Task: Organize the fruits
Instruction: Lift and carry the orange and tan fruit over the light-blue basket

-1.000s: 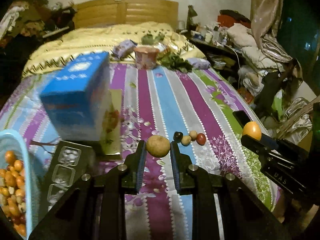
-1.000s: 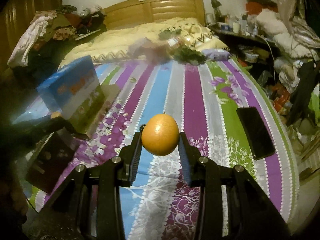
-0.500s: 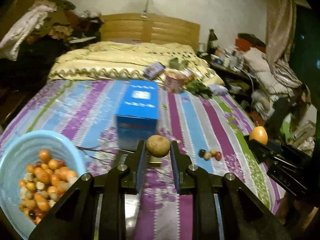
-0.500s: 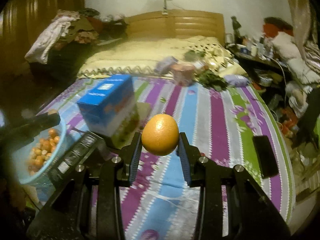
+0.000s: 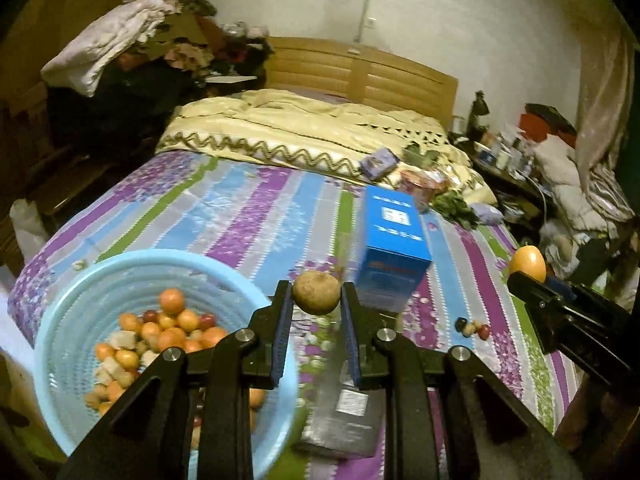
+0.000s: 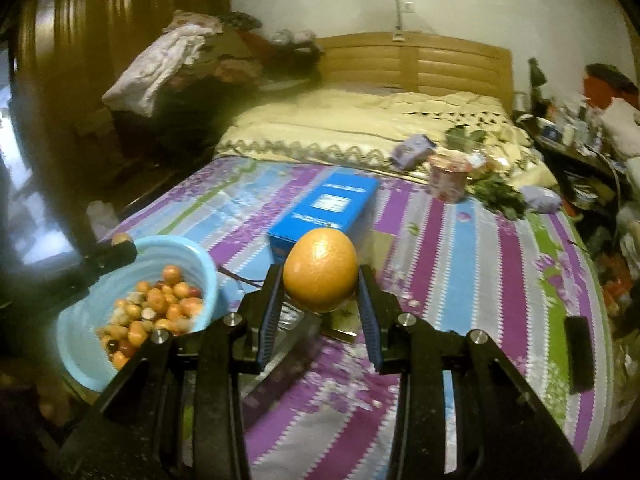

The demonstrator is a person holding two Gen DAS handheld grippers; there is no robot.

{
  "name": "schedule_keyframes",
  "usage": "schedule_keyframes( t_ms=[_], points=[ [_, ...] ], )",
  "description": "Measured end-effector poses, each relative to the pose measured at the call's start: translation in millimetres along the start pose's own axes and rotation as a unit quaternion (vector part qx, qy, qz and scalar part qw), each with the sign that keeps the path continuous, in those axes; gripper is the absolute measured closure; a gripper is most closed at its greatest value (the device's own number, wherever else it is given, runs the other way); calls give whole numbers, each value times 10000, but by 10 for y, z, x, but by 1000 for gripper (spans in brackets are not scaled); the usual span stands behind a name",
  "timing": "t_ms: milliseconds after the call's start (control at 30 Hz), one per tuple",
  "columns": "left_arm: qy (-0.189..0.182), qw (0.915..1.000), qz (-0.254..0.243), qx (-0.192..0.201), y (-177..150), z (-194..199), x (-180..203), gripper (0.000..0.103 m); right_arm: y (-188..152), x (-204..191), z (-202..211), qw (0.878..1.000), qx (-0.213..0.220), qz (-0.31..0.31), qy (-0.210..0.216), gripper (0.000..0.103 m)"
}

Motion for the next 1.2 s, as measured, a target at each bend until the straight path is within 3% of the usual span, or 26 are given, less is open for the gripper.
schedule_keyframes(
  t_ms=[367, 567, 800, 1000, 1200],
  points=[
    [458, 9978, 470, -10, 191, 138, -893, 79, 244, -776, -306, 9966, -163, 428, 683, 66],
    [642, 9955, 673, -181, 161, 156, -1309, 79, 256, -1162, -544, 9912, -483, 612, 1071, 66],
    [739, 9909, 889, -685, -33, -3, -1683, 79, 190, -1508, -878, 9791, -1132, 880, 1443, 66],
    [763, 9847, 1095, -1124, -231, -148, -1974, 79, 78, -1703, -1129, 9618, -1811, 1124, 1716, 66],
    [765, 9781, 1218, -1506, -394, -270, -2155, 79, -79, -1823, -1284, 9459, -2324, 1419, 1764, 66]
  ],
)
Point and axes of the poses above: each gripper's, at about its wrist camera, not at the fingertips, and z roughly against the way its jaws point, x to its right, y to its top, the point moved 4 cm from there along -z, roughly the way its jaws point, and after that the axes turned 7 degrees about z, right-handed, at the moved point
